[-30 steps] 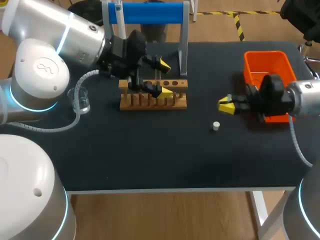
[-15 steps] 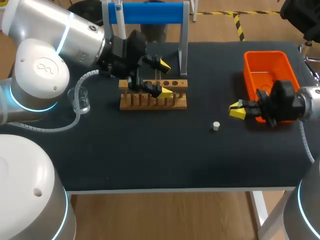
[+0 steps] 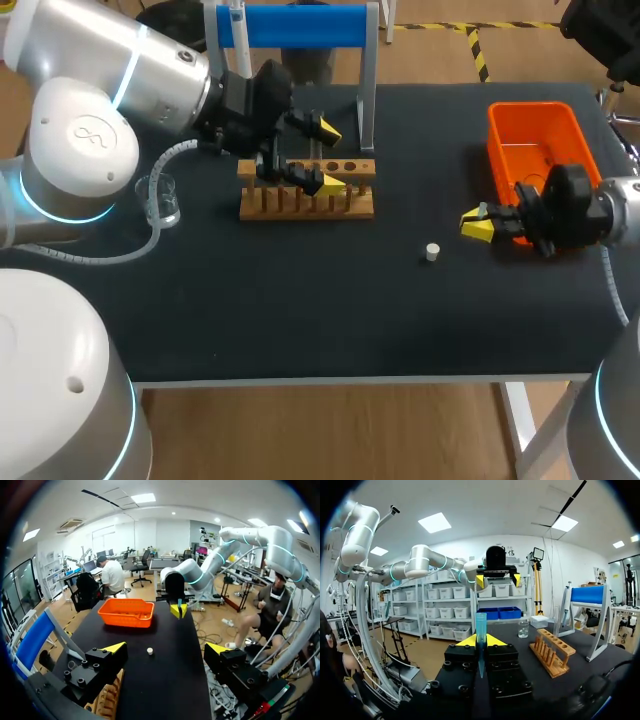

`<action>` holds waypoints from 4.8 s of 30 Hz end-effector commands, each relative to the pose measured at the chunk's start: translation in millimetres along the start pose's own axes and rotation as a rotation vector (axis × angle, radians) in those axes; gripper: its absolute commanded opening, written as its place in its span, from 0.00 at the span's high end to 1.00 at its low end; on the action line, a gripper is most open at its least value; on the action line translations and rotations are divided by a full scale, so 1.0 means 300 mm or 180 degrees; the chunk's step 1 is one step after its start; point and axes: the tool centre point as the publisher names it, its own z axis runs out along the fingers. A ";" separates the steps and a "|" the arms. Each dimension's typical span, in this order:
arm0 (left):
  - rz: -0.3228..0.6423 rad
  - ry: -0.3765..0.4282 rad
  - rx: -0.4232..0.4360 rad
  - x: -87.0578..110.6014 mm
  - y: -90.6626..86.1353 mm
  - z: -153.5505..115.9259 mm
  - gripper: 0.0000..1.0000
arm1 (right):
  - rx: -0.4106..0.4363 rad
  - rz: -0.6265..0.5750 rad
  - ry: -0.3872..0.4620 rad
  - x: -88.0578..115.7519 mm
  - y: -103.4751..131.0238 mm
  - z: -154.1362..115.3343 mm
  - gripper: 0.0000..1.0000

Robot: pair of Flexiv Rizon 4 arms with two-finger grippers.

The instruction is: Invert the test tube, pick up the pipette, mount the tip to pipette, aspirate from beaker and dispense into the tube, eject the tip, return the pipette, and cap with the stopper.

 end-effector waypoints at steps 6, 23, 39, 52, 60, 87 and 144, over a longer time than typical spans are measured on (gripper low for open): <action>-0.0002 0.0004 -0.0004 0.001 -0.001 -0.003 0.00 | 0.0006 -0.0001 -0.0012 0.003 0.002 0.001 1.00; -0.0139 -0.0635 0.0238 -0.154 0.147 -0.190 0.00 | 0.0006 -0.0001 -0.0012 0.003 0.002 0.001 1.00; -0.0590 -0.1881 0.0432 -0.377 0.206 -0.343 0.00 | 0.0006 -0.0001 -0.0012 0.003 0.002 0.001 1.00; -0.1087 -0.2885 0.0516 -0.489 0.246 -0.369 0.00 | 0.0006 -0.0001 -0.0012 0.003 0.002 0.001 1.00; -0.1279 -0.3205 0.0548 -0.541 0.257 -0.370 0.00 | 0.0006 -0.0001 -0.0012 0.003 0.002 0.001 1.00; -0.1631 -0.3758 0.0387 -0.818 0.282 -0.351 0.00 | 0.0006 -0.0001 -0.0012 0.003 0.002 0.001 1.00; -0.1874 -0.4237 0.0887 -1.195 0.333 -0.320 0.42 | 0.0006 -0.0001 -0.0012 0.003 0.002 0.001 1.00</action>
